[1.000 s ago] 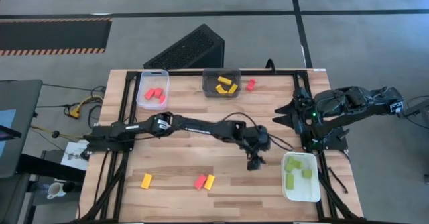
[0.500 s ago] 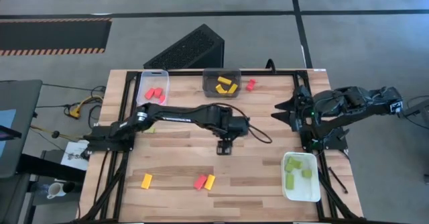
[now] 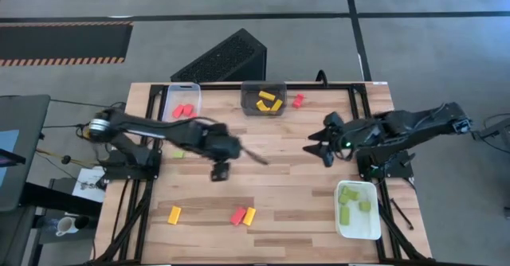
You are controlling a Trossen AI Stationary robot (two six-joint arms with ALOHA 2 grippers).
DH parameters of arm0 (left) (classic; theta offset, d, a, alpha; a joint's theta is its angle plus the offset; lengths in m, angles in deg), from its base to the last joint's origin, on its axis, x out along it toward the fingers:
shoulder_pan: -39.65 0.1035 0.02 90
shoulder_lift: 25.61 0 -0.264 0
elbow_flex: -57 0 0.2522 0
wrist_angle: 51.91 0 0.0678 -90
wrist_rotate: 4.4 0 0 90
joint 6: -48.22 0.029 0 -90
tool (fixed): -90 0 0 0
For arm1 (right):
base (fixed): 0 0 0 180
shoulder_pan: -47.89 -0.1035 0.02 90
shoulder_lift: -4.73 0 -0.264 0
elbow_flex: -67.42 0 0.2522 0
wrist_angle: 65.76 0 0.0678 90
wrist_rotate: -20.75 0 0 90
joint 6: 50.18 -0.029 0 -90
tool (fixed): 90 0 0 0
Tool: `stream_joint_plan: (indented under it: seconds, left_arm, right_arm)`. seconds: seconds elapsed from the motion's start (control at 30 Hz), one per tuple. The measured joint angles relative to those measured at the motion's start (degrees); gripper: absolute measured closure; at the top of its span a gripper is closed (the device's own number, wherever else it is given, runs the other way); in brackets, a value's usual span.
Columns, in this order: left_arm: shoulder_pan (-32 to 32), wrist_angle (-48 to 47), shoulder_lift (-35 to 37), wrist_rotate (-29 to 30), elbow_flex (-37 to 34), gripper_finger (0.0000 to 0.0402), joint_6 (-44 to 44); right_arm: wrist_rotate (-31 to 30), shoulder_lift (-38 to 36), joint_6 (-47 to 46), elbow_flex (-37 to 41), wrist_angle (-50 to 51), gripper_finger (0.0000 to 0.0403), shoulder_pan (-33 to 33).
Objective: Sort & place blocks by color
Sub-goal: Put the yellow block into the black bin
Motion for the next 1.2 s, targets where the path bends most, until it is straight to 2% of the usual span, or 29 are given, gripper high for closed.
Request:
stream_joint_plan:
  seconds: [0.2, 0.37, 0.47, 0.53, 0.63, 0.83, 1.03, 1.1, 1.2]
  left_arm:
    - [-5.45, 8.85, 14.73, -0.33, -20.16, 0.0152, -2.05]
    - [-9.84, 11.53, 20.99, -2.15, -29.41, 0.0152, -3.46]
    - [-11.64, 12.54, 22.62, -2.53, -32.98, 0.0152, -4.56]
    - [-12.64, 15.13, 23.32, -4.09, -34.85, 0.0152, -4.71]
    - [-14.32, 18.6, 23.33, -7.0, -37.05, 0.0152, -4.63]
    - [-16.88, 24.76, 23.3, -10.58, -38.42, 0.0152, -9.13]
    - [-18.66, 27.62, 23.27, -12.41, -38.42, 0.0152, -22.74]
    - [-19.2, 27.59, 23.26, -11.89, -38.42, 0.0152, -27.12]
    - [-20.1, 27.64, 23.24, -6.78, -38.42, 0.0152, -32.09]
  right_arm:
    - [0.21, 9.22, 1.95, 0.0, -10.95, 0.0107, -3.01]
    - [1.05, 18.26, 2.13, 0.0, -18.54, 0.0107, -4.24]
    - [6.74, 23.43, 1.69, 0.0, -24.47, 0.0107, -4.32]
    - [12.78, 27.05, 1.24, -0.01, -29.92, 0.0107, -4.56]
    - [18.27, 32.14, 4.26, -0.07, -36.19, 0.0107, -5.86]
    - [25.2, 40.64, 21.93, -4.83, -38.67, 0.0107, -7.82]
    - [29.23, 47.26, 44.18, -11.89, -32.09, 0.0107, -7.15]
    - [31.89, 49.56, 51.13, -14.35, -28.85, 0.0107, -6.8]
    - [35.49, 52.83, 59.59, -17.29, -23.51, 0.0107, -6.1]
